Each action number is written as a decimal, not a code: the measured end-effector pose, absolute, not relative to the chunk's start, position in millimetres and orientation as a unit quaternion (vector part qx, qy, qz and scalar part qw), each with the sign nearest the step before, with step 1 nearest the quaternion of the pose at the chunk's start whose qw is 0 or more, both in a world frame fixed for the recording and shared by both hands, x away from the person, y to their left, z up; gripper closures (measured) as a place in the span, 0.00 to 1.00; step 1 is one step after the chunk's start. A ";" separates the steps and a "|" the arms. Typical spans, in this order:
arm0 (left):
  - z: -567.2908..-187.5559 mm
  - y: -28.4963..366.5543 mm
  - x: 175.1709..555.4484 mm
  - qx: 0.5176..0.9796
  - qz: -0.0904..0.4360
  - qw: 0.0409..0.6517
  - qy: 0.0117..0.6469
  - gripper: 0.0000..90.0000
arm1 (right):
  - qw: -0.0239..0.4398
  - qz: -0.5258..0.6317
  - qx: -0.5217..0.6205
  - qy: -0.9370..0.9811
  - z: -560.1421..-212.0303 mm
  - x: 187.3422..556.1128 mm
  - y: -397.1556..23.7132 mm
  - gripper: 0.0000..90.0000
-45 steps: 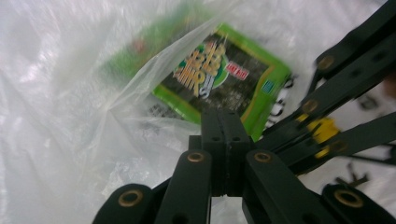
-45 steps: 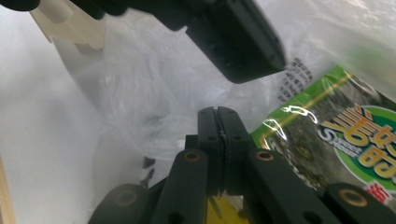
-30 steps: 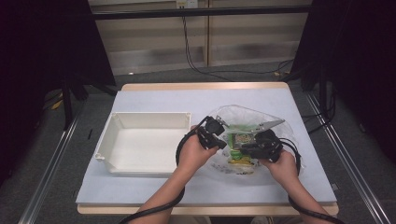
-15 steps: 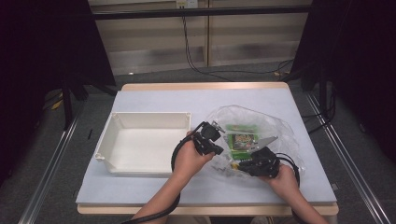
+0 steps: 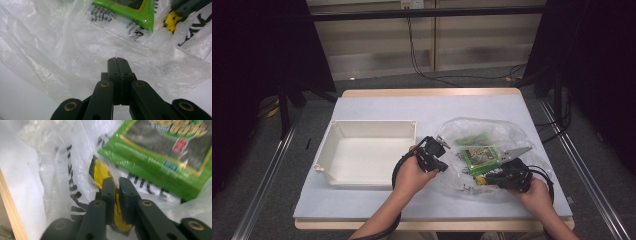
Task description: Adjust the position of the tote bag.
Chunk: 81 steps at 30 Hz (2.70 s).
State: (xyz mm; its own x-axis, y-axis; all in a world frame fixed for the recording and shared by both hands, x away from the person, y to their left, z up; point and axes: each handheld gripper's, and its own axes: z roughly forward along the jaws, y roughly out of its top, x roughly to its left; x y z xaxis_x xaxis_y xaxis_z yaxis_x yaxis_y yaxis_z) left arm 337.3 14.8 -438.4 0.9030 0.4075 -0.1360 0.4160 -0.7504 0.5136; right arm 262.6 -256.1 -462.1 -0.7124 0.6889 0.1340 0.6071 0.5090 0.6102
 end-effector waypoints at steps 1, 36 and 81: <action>-439.4 15.5 337.0 0.936 -0.007 0.275 0.221 1.00 | 0.071 0.327 0.371 0.866 -458.9 262.3 -254.6 0.89; -424.0 28.4 332.3 0.911 -0.011 0.327 0.252 0.94 | 0.046 0.351 0.326 0.877 -466.4 273.7 -168.8 0.95; -446.9 6.1 313.8 0.925 -0.020 0.314 0.212 1.00 | 0.057 0.344 0.448 0.823 -447.1 382.2 -221.1 1.00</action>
State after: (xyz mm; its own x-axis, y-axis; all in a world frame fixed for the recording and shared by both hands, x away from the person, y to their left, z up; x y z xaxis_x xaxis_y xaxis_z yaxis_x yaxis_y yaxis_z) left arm 313.8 6.1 -446.9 0.9091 0.3803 -0.1701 0.4052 -0.7122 0.5732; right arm 382.2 -221.1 -447.1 -0.5926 0.7763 0.2148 0.6980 0.3620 0.6178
